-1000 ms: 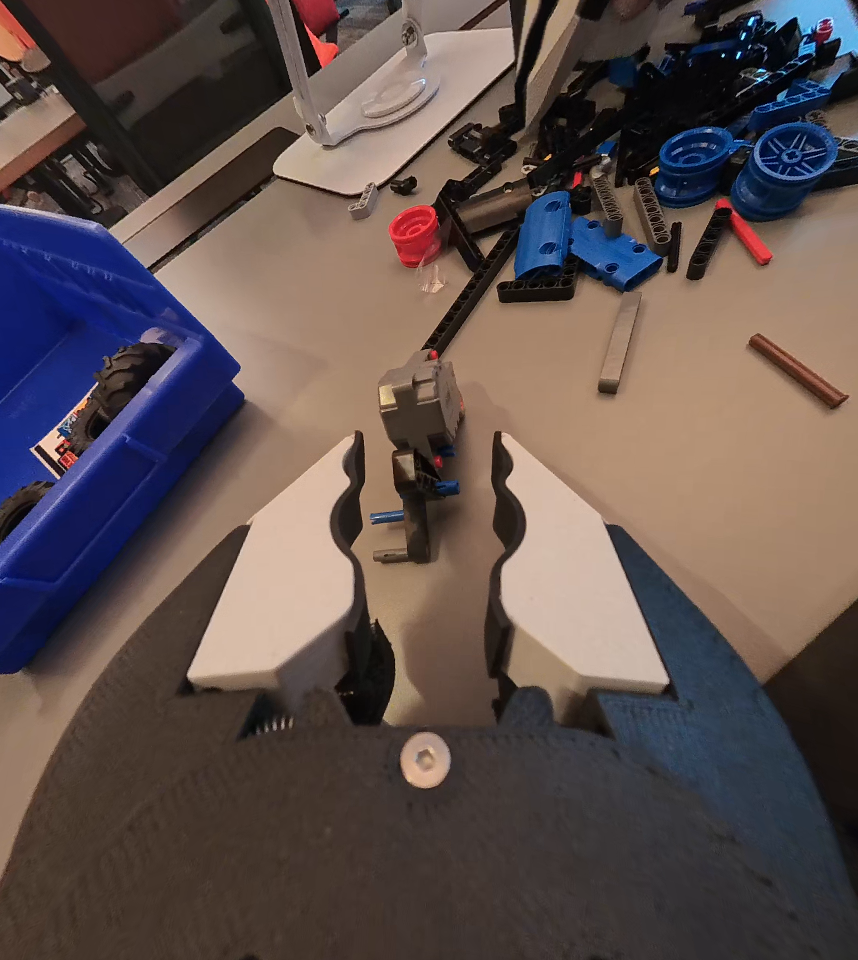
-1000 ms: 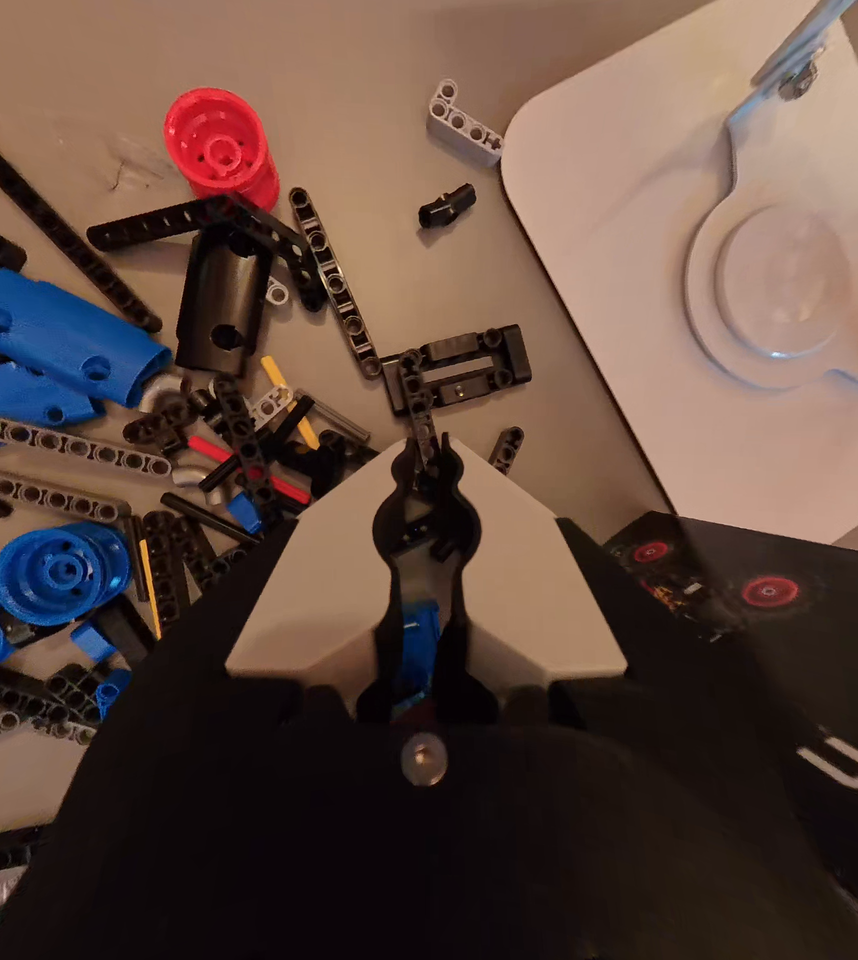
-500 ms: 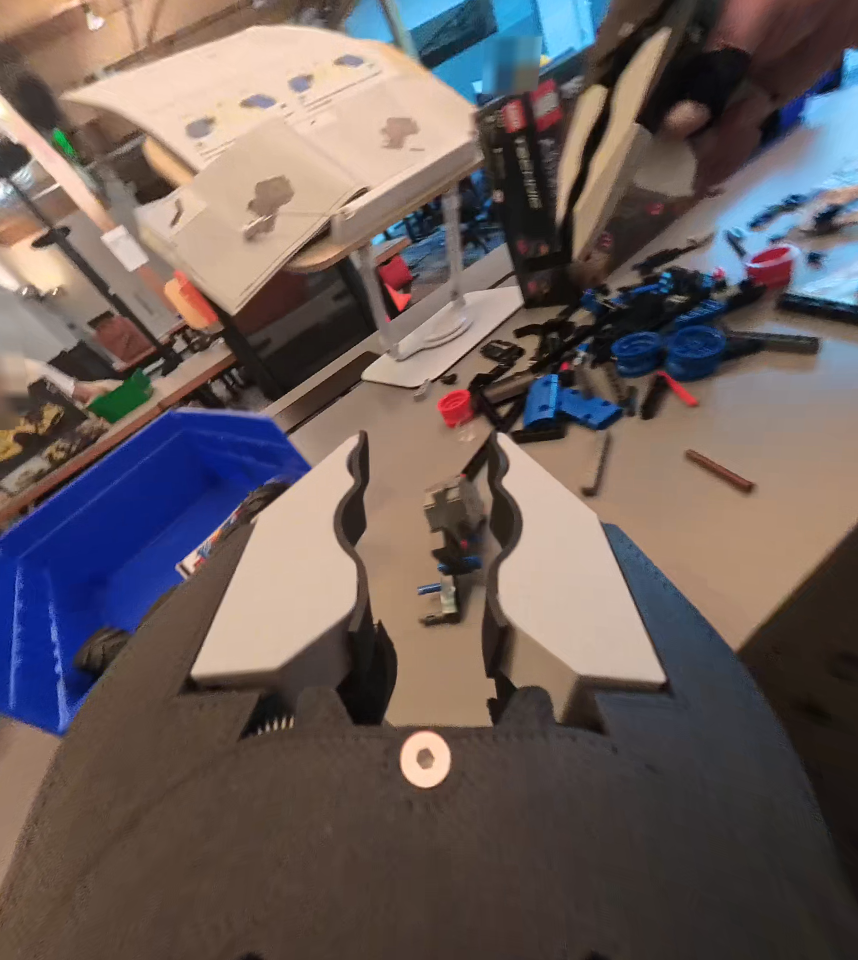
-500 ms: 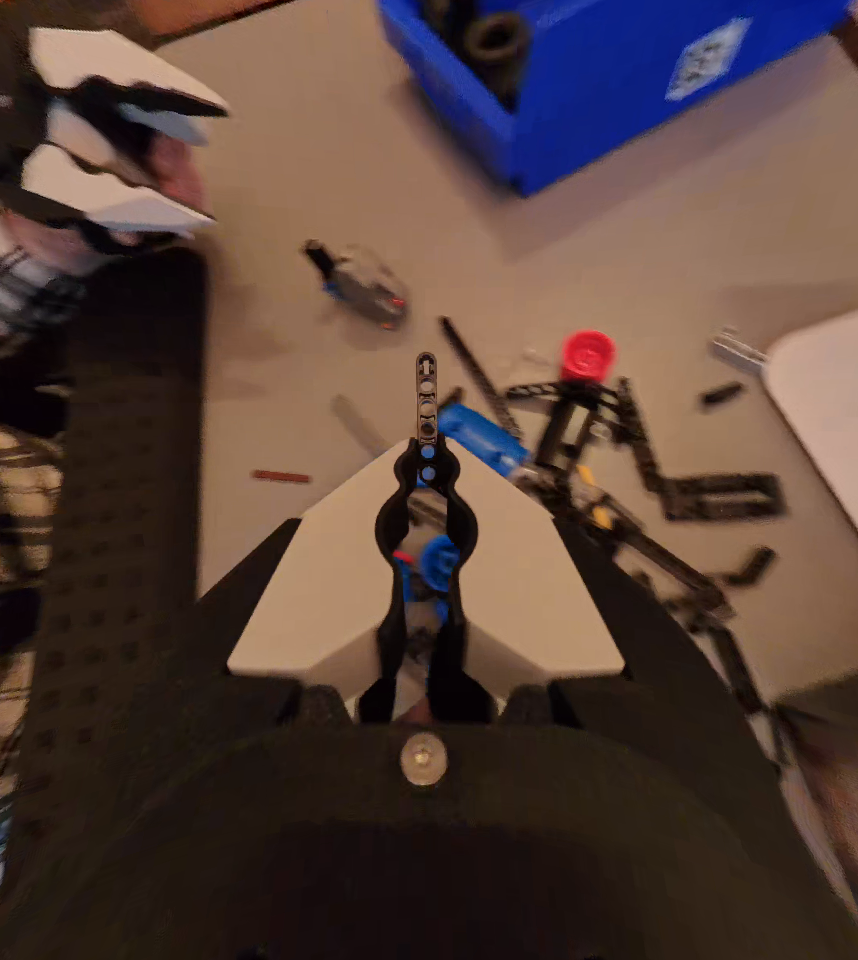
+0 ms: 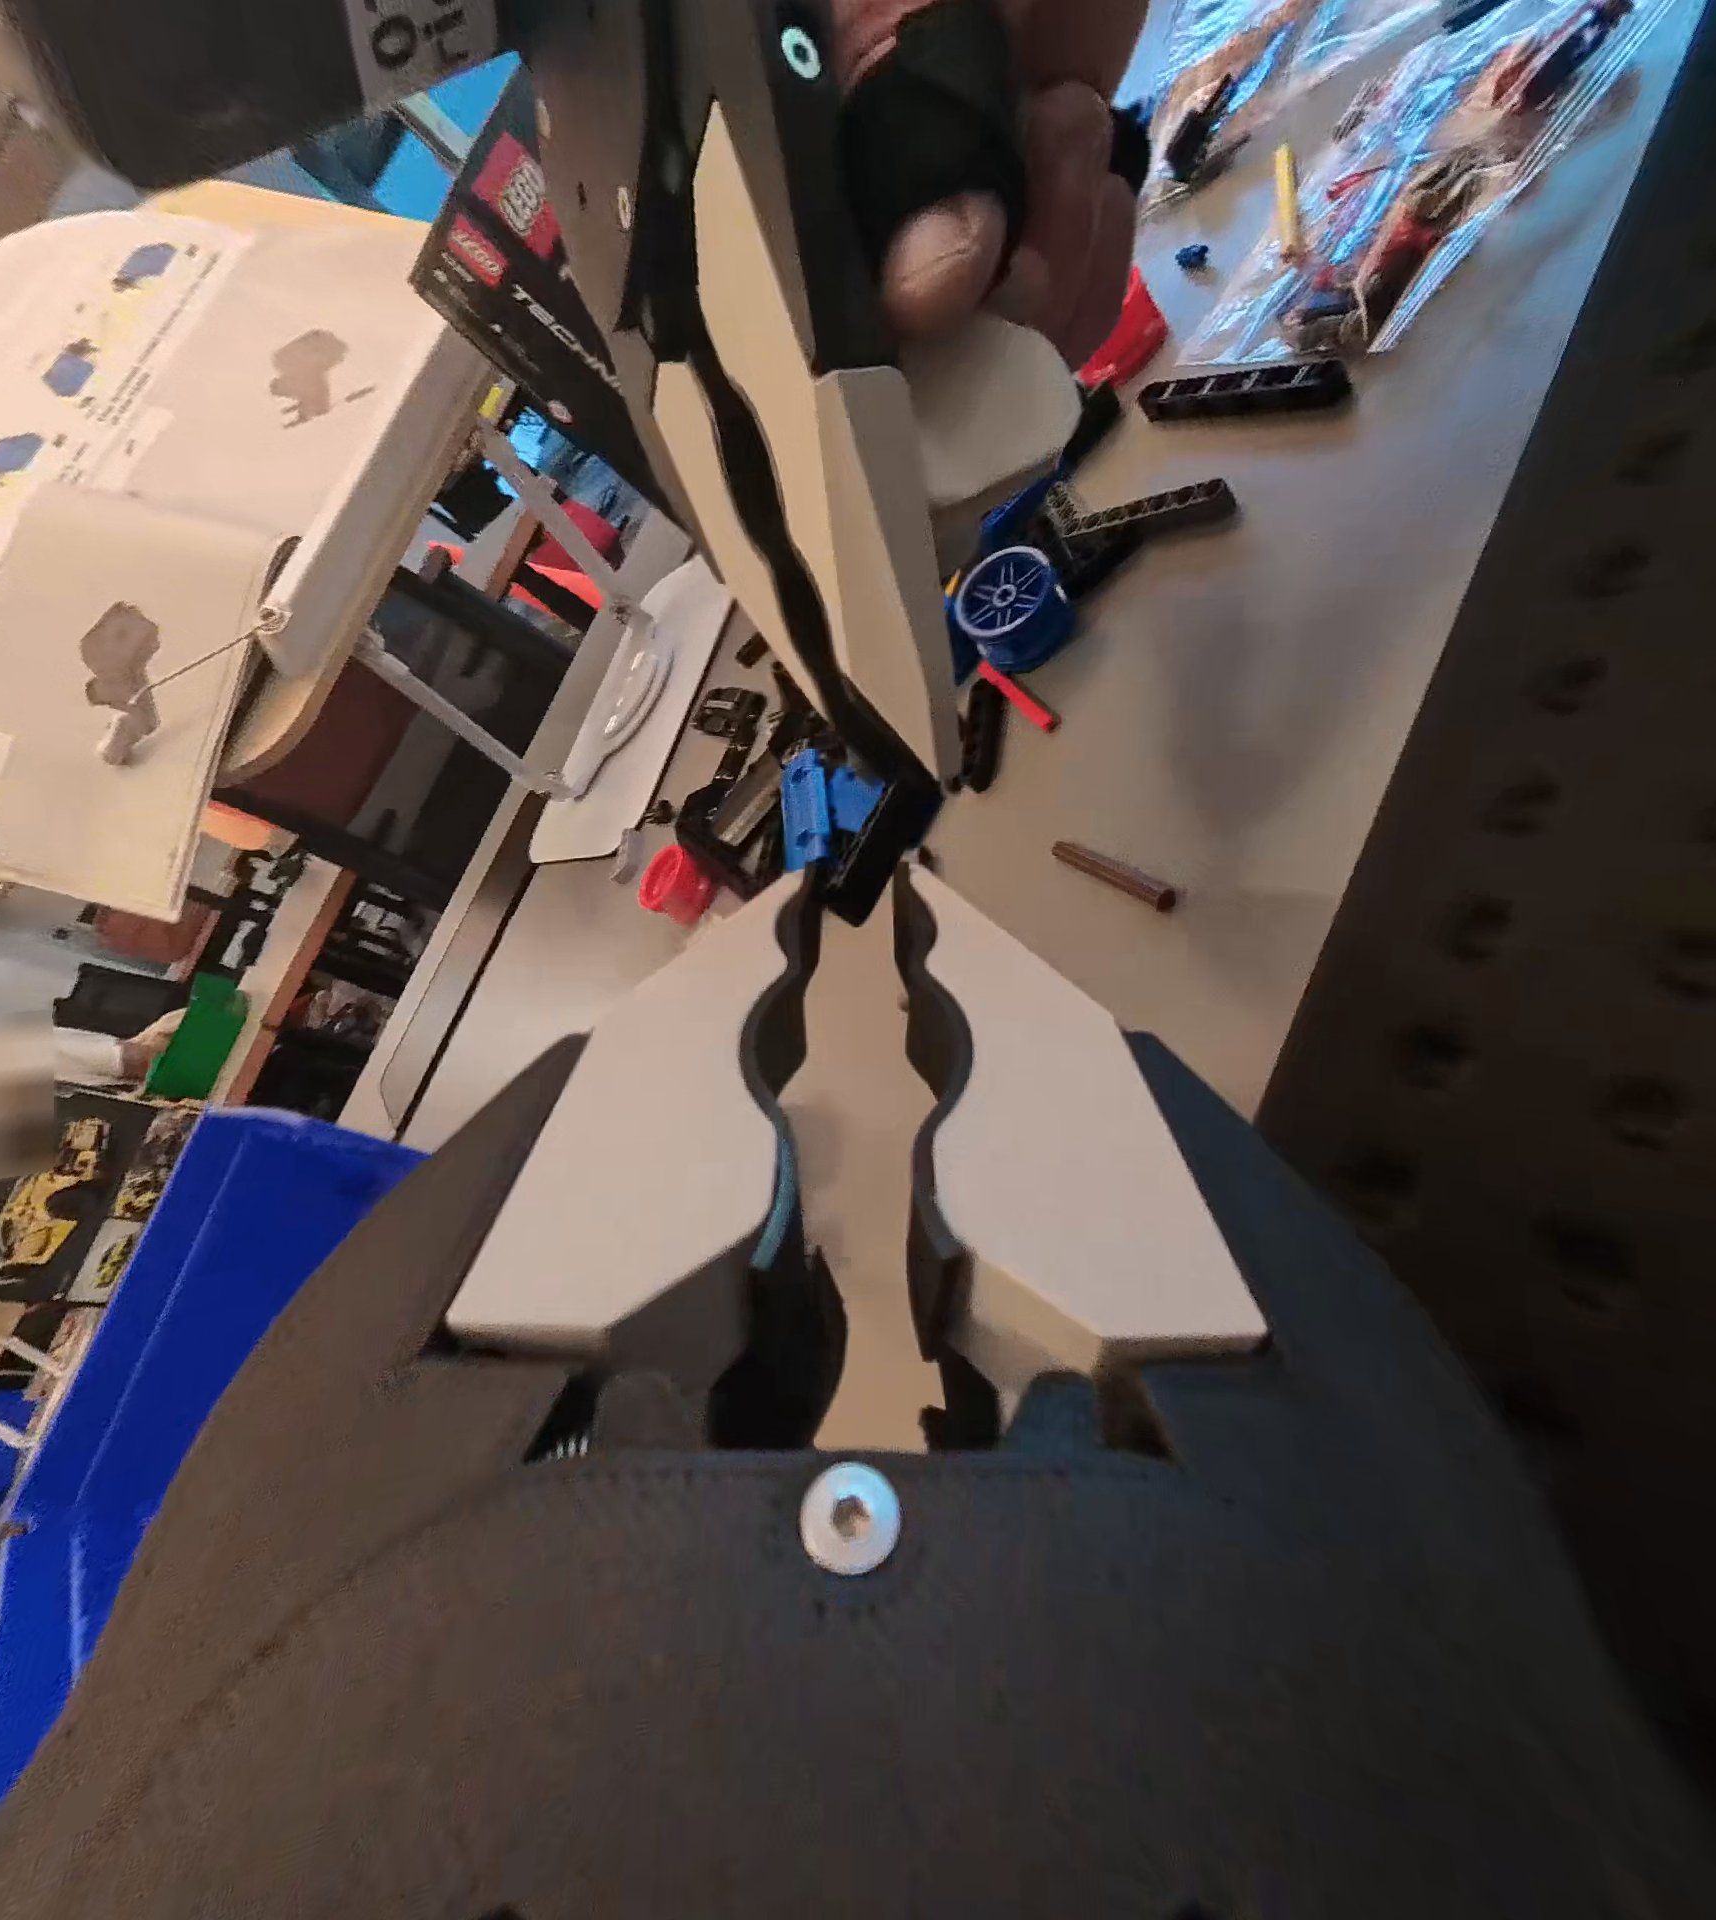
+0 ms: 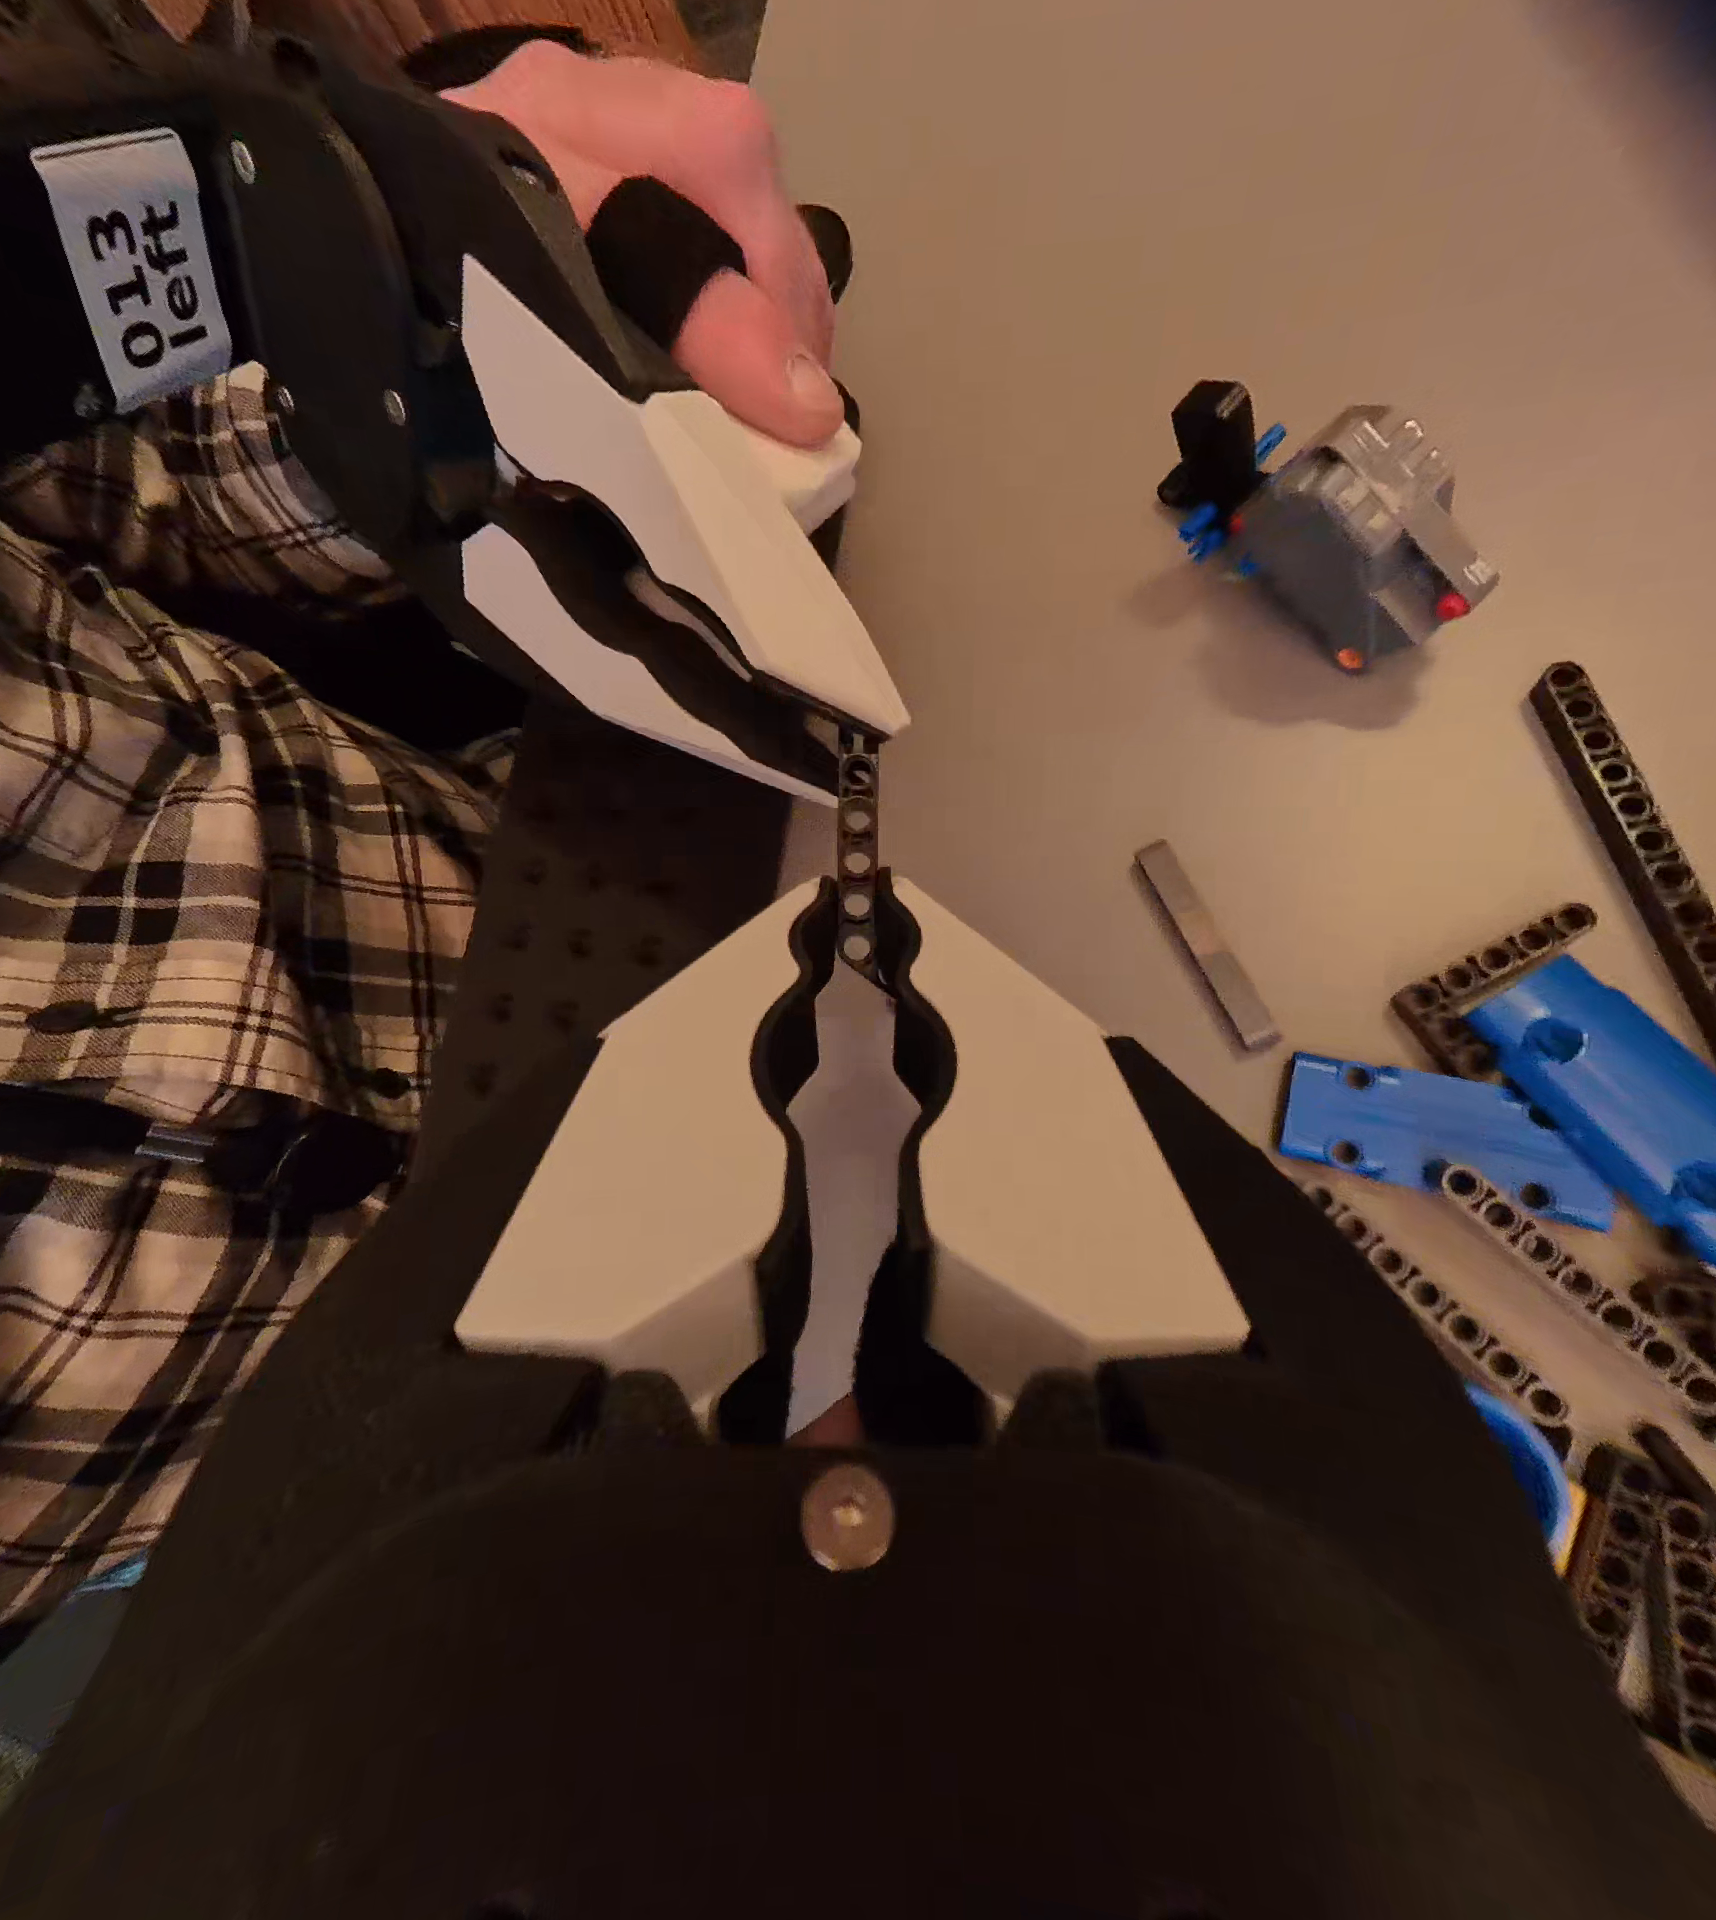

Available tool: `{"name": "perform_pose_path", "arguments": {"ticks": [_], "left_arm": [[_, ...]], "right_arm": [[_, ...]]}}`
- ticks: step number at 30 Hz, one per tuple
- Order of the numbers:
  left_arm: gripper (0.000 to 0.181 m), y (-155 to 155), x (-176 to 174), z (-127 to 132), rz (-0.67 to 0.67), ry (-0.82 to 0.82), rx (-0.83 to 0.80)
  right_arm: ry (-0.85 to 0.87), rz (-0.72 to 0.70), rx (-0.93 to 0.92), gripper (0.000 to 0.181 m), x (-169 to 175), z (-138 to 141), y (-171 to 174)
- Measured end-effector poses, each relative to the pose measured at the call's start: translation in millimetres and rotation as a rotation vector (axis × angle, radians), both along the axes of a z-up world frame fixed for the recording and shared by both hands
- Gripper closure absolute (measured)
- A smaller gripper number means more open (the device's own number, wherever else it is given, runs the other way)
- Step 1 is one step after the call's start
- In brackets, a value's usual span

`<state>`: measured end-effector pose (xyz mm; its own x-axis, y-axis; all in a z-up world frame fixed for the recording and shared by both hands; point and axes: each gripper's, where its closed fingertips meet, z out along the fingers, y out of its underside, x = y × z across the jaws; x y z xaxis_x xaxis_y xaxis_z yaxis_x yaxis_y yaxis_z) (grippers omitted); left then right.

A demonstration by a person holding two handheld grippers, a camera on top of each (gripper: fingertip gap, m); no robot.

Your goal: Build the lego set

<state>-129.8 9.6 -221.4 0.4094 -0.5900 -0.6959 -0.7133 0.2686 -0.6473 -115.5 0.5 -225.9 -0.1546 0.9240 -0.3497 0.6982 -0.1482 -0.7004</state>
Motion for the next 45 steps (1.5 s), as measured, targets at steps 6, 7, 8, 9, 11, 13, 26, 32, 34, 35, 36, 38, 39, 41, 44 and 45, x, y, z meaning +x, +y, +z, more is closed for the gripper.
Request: {"name": "perform_pose_path", "arguments": {"ticks": [6, 7, 8, 9, 11, 13, 26, 32, 34, 35, 36, 38, 39, 41, 44, 45], "left_arm": [[0.175, 10, 3, -1, 0.005, -0.142, -0.163], [0.175, 12, 4, 1, 0.002, -0.224, -0.234], [0.175, 15, 3, 6, 0.004, -0.318, -0.302], [0.176, 15, 4, 10, -0.012, -0.416, -0.385], [0.176, 18, 3, 26, -0.047, -0.609, -0.508], [0.176, 19, 3, 36, -0.101, -0.77, -0.654], [0.176, 14, 13, 42, -0.189, -1.004, -0.929], [0.174, 12, 6, 49, -0.194, -1.032, -0.894], [0.164, 13, 4, 48, -0.159, -0.996, -0.854], [0.157, 13, 3, 49, -0.156, -0.985, -0.835], [0.157, 12, 2, 51, -0.161, -0.984, -0.821], [0.152, 13, -3, 54, -0.151, -0.975, -0.762], [0.149, 13, -4, 55, -0.143, -0.947, -0.725], [0.145, 14, -4, 51, -0.109, -0.855, -0.638], [0.148, 13, 2, 47, -0.074, -0.643, -0.445], [0.151, 13, 4, 46, -0.06, -0.575, -0.381]], "right_arm": [[0.123, -0.151, -0.053, 0.161, 12, 21, 24], [0.141, -0.177, -0.028, 0.16, 16, 24, 30], [0.165, -0.198, -0.008, 0.157, 19, 28, 34], [0.186, -0.221, 0.02, 0.154, 22, 33, 39], [0.218, -0.259, 0.117, 0.153, 28, 40, 48], [0.262, -0.271, 0.181, 0.153, 29, 50, 48], [0.133, -0.249, 1.064, 0.175, 14, 54, 64], [0.142, -0.263, 1.05, 0.177, 11, 52, 61], [0.148, -0.278, 1.029, 0.178, 10, 52, 61], [0.148, -0.29, 1.025, 0.178, 11, 52, 62], [0.146, -0.298, 1.016, 0.178, 12, 52, 63], [0.135, -0.323, 0.99, 0.178, 14, 51, 66], [0.131, -0.336, 0.973, 0.178, 15, 50, 67], [0.136, -0.35, 0.914, 0.178, 16, 48, 66], [0.147, -0.369, 0.799, 0.178, 15, 45, 64], [0.139, -0.359, 0.741, 0.177, 14, 42, 60]]}}
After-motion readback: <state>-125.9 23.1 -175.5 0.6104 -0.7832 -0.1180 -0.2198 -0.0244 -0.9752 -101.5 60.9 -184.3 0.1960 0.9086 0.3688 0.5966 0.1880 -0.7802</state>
